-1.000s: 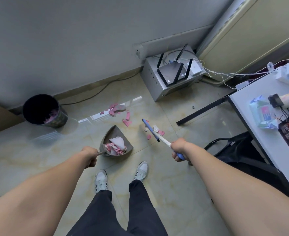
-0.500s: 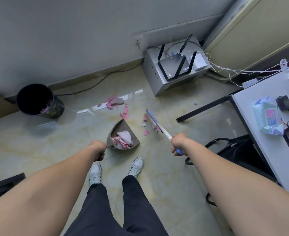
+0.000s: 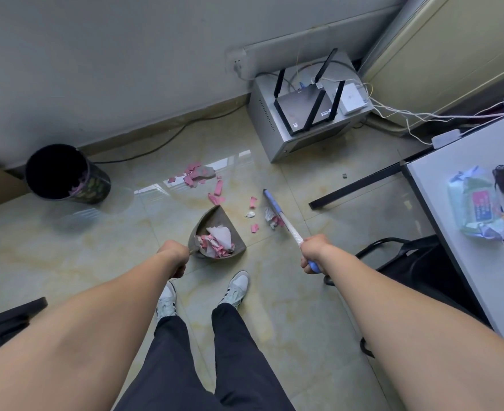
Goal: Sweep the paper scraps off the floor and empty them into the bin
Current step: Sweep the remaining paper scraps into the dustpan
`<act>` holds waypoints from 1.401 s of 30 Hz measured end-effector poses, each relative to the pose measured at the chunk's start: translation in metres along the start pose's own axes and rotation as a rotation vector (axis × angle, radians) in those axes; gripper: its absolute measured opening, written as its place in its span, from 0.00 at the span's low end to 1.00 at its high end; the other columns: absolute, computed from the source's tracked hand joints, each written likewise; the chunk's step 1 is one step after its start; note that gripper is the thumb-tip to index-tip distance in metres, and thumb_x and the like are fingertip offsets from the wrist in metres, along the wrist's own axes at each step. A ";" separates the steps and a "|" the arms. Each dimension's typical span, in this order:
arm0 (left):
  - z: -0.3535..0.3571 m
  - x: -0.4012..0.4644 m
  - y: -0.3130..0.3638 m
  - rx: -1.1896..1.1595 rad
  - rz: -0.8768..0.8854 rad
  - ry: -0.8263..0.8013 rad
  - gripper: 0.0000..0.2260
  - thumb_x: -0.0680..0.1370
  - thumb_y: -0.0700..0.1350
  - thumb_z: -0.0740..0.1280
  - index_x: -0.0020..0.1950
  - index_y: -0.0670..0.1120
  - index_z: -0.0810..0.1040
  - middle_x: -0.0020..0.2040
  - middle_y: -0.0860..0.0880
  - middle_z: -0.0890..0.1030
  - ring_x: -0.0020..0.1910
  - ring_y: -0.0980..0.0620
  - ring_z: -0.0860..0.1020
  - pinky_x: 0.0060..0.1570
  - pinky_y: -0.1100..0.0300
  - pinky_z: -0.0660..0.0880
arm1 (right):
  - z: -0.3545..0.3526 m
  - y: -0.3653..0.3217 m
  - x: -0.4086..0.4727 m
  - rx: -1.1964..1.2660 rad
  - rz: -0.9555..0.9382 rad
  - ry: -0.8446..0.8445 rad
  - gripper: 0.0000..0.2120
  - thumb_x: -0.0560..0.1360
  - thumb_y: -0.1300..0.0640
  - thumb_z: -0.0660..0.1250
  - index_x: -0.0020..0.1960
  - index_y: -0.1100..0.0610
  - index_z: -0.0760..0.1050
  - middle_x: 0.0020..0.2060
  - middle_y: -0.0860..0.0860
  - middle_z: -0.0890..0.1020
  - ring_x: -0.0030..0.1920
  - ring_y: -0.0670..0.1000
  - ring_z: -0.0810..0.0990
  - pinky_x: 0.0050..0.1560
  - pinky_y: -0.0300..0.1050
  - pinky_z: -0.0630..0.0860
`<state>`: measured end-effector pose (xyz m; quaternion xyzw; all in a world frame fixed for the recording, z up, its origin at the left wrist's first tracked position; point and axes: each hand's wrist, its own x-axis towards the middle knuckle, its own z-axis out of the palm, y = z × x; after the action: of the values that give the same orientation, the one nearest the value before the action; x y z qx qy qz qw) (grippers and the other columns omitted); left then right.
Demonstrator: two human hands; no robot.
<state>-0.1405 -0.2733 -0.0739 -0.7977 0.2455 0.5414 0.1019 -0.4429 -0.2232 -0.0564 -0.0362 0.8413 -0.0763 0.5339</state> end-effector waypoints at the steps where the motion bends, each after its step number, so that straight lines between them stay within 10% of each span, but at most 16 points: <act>1: 0.000 0.001 0.000 0.009 0.003 0.008 0.11 0.78 0.33 0.53 0.36 0.37 0.67 0.33 0.40 0.70 0.24 0.51 0.65 0.22 0.67 0.64 | -0.001 0.000 0.001 0.006 0.004 -0.003 0.19 0.76 0.71 0.50 0.61 0.64 0.73 0.43 0.57 0.65 0.29 0.49 0.58 0.25 0.34 0.59; 24: 0.006 0.009 0.015 0.031 0.010 0.019 0.11 0.78 0.34 0.53 0.35 0.40 0.66 0.31 0.42 0.68 0.25 0.51 0.65 0.29 0.65 0.62 | -0.028 -0.019 -0.035 -0.339 0.025 -0.415 0.20 0.84 0.64 0.52 0.73 0.55 0.67 0.33 0.51 0.62 0.17 0.45 0.59 0.21 0.32 0.55; 42: 0.000 0.028 0.004 0.087 0.013 0.052 0.08 0.75 0.35 0.53 0.40 0.37 0.70 0.36 0.37 0.73 0.31 0.44 0.70 0.40 0.56 0.66 | -0.039 -0.008 0.014 -0.026 -0.021 -0.059 0.17 0.81 0.68 0.49 0.64 0.57 0.70 0.36 0.54 0.64 0.29 0.48 0.58 0.24 0.34 0.56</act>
<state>-0.1344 -0.2844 -0.0993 -0.8047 0.2767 0.5098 0.1264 -0.4843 -0.2295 -0.0510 -0.0543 0.8257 -0.0697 0.5572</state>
